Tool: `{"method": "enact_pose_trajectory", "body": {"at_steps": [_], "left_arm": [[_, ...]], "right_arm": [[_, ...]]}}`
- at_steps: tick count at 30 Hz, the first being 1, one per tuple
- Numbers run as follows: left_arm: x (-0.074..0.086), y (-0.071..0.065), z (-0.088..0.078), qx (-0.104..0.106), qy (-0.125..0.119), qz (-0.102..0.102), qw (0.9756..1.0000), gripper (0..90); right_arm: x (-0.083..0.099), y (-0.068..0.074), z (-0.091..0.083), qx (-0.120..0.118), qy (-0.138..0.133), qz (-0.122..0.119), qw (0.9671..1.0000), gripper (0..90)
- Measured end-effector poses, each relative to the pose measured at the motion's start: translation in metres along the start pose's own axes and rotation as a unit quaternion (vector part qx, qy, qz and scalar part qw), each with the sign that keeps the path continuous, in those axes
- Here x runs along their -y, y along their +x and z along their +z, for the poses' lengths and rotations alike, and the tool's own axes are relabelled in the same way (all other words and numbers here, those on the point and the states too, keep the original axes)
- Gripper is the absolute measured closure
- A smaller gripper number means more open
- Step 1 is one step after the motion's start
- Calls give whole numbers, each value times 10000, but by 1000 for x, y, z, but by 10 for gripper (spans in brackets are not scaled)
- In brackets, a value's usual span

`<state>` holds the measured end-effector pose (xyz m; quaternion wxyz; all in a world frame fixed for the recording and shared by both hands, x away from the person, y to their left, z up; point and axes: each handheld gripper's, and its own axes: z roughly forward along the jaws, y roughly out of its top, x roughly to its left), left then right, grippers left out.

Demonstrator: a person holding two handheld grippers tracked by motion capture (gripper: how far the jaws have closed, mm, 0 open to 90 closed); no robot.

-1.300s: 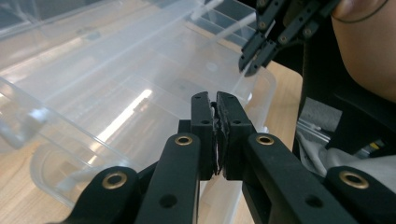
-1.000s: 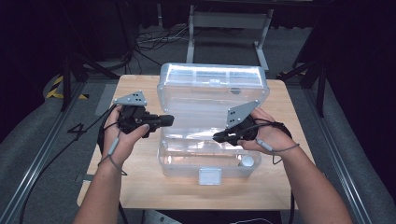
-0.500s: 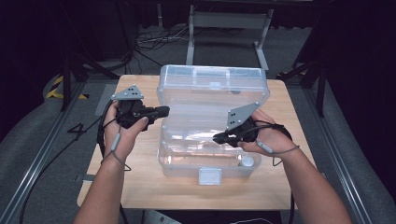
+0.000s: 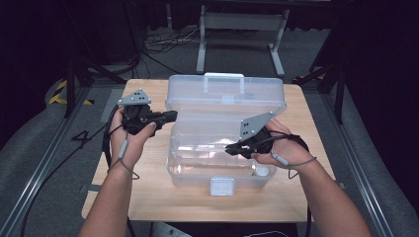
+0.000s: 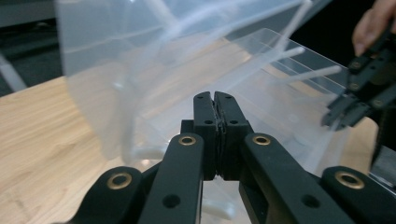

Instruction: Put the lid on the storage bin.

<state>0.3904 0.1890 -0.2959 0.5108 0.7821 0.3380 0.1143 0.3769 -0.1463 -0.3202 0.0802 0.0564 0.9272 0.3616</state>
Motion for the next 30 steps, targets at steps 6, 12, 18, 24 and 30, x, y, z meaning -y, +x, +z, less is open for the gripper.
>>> {"method": "enact_pose_trajectory", "body": {"at_steps": [6,12,18,24,30], "left_arm": [[4,1,-4,-14,-64,-88,9999,895],[4,0,-5,21,-39,-92,9999,895],[4,-2,-4,53,31,-63,10000,895],[5,-4,-6,81,86,-27,9999,894],[6,-5,-8,90,91,-21,9999,891]], "right_arm": [[4,4,1,-25,-57,47,10000,861],[5,5,-1,35,-122,67,9999,845],[7,5,-15,4,-514,178,9985,856],[16,6,-33,208,-835,345,9957,893],[35,4,-47,438,-1133,727,9899,898]]}}
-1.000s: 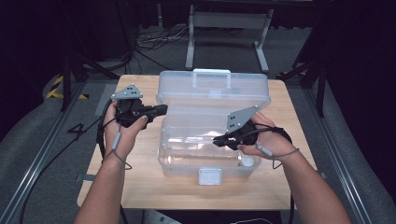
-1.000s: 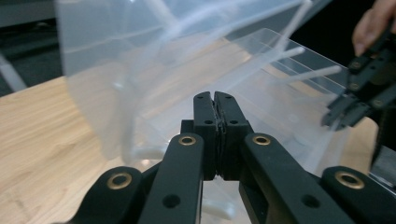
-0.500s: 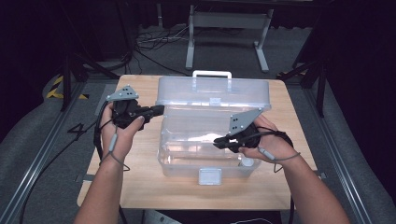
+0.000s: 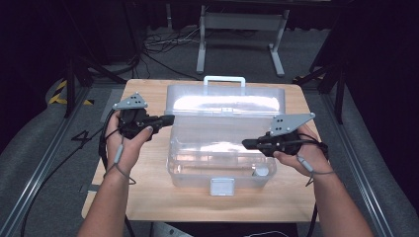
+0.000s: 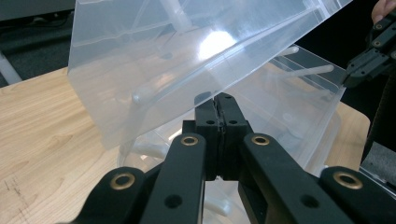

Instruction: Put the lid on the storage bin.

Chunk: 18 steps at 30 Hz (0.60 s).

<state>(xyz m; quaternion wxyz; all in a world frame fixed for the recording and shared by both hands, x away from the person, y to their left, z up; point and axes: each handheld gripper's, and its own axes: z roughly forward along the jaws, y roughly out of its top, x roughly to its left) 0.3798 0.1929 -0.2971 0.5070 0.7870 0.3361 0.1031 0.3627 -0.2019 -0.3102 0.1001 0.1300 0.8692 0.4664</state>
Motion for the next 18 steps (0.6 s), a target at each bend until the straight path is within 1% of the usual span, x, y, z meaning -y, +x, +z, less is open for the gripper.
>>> {"method": "enact_pose_trajectory", "body": {"at_steps": [4,8,10,11,14,17,18], "left_arm": [[0,0,0,25,22,10,10000,891],[0,-1,-1,39,69,24,10000,890],[0,-2,-1,33,77,35,10000,890],[0,-2,-1,33,77,35,10000,889],[0,-2,-1,44,95,49,9999,888],[1,-3,-1,64,83,65,9999,888],[2,-4,-1,67,96,61,9999,888]], "right_arm": [[9,-2,-12,174,-292,237,9991,899],[16,-3,-23,346,-586,425,9968,899],[20,-4,-28,410,-668,518,9956,900],[20,-4,-28,410,-668,518,9956,900],[27,-4,-34,538,-819,684,9928,900],[31,-5,-39,738,-793,787,9910,900],[32,-5,-41,808,-815,847,9898,900]]}}
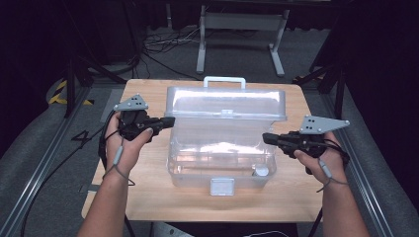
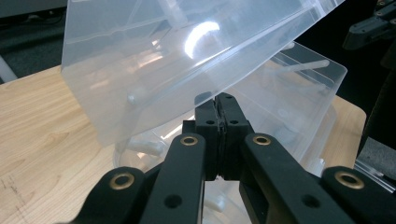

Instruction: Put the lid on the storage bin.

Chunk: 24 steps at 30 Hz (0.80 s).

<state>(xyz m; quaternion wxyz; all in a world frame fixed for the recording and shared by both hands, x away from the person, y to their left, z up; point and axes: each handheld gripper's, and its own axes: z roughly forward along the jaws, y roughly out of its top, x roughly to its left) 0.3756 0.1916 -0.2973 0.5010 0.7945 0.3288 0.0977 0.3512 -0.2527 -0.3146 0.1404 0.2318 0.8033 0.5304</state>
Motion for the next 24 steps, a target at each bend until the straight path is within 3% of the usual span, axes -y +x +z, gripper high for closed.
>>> {"method": "enact_pose_trajectory", "body": {"at_steps": [1,7,14,24], "left_arm": [[0,0,0,-13,12,24,10000,888],[3,-6,1,-79,138,124,9998,887],[8,-10,0,-86,231,153,9996,887],[13,-10,0,75,327,161,9993,888]], "right_arm": [[3,-3,-4,92,-40,127,9999,899],[7,-8,-9,245,-40,314,9992,899],[11,-12,-12,322,-3,443,9985,899],[14,-15,-16,377,73,519,9979,899]]}}
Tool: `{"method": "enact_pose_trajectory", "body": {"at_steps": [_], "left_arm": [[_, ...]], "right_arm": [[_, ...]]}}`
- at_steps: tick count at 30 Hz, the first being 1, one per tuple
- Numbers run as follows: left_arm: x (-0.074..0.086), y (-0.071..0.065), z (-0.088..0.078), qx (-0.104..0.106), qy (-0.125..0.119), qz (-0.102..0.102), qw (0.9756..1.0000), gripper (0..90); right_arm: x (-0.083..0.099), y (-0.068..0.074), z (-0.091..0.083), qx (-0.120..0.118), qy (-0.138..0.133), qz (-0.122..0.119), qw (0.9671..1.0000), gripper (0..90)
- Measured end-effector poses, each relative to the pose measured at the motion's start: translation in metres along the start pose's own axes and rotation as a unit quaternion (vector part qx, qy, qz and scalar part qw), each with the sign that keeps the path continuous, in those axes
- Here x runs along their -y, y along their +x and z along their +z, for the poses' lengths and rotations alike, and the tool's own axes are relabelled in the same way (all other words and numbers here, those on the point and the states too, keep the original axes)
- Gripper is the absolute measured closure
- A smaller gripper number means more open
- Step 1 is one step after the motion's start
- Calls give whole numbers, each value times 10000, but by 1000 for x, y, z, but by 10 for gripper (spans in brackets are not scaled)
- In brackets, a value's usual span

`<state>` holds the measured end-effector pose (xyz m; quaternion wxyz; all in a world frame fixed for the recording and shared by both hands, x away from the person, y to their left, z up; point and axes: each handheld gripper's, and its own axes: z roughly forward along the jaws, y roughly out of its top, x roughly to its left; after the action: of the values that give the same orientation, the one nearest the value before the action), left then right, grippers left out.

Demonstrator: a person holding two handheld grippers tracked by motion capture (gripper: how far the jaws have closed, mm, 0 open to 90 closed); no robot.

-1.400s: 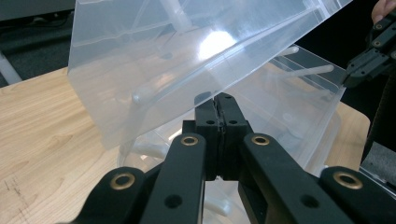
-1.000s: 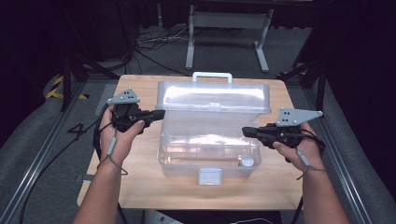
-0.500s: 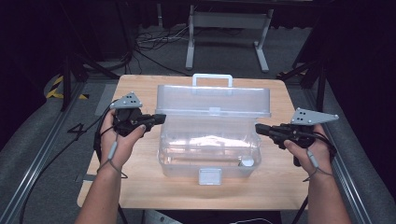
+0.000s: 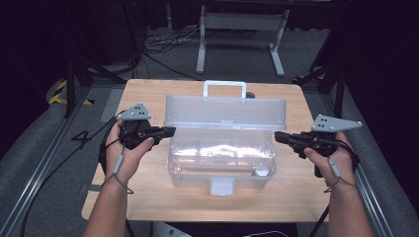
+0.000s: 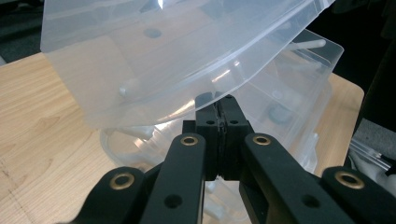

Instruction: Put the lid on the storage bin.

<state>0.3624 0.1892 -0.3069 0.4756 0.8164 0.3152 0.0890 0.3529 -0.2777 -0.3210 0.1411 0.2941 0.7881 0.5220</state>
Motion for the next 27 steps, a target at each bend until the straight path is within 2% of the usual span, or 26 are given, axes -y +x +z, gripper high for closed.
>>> {"method": "enact_pose_trajectory", "body": {"at_steps": [8,13,21,27], "left_arm": [[2,-2,1,107,90,124,9998,888],[4,-2,1,146,95,110,9998,887],[6,0,2,325,113,182,9992,883],[7,0,1,373,164,232,9989,885]], "right_arm": [[1,-1,-1,-25,43,30,10000,899],[2,-2,-1,-49,66,33,10000,899],[3,-2,-1,-137,125,14,9998,897],[4,-3,-1,-193,203,-14,9996,896]]}}
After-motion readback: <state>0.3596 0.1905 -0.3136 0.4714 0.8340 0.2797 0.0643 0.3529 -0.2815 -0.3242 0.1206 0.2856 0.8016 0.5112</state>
